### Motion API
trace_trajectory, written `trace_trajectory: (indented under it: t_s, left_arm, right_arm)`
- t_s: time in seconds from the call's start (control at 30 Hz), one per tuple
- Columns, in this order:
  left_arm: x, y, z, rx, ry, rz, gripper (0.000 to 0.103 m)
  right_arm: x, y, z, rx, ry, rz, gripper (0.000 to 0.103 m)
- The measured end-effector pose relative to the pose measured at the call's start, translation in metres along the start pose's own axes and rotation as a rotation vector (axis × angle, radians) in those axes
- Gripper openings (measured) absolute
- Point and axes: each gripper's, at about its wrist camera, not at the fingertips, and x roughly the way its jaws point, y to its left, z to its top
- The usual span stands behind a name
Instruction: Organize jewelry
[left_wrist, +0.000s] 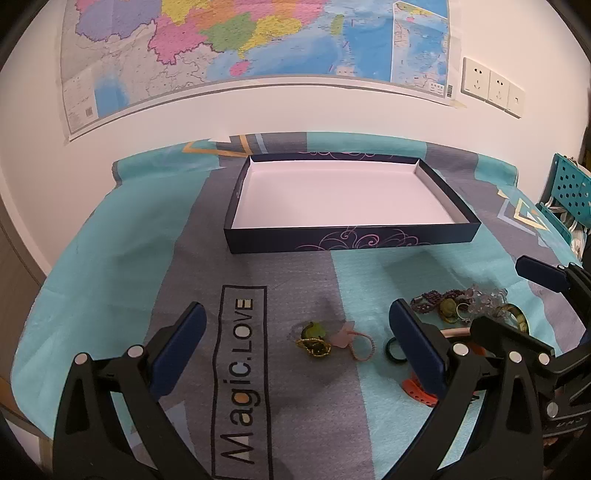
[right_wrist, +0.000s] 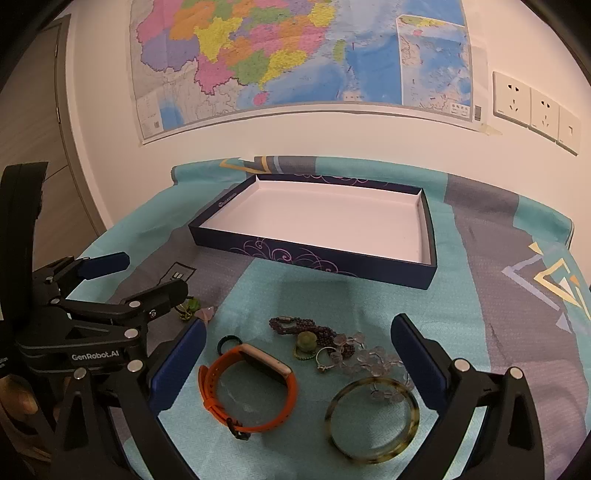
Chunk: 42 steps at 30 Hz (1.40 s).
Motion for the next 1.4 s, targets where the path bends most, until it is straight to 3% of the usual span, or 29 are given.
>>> trace_trajectory:
  t_s: [1.4]
  left_arm:
    - [-0.0005,-0.0025,0.0021,0.016,-0.008,0.001,0.098]
  right_arm:
    - [0.0055,0.0004,0.0000,0.004,0.010,0.032,0.097]
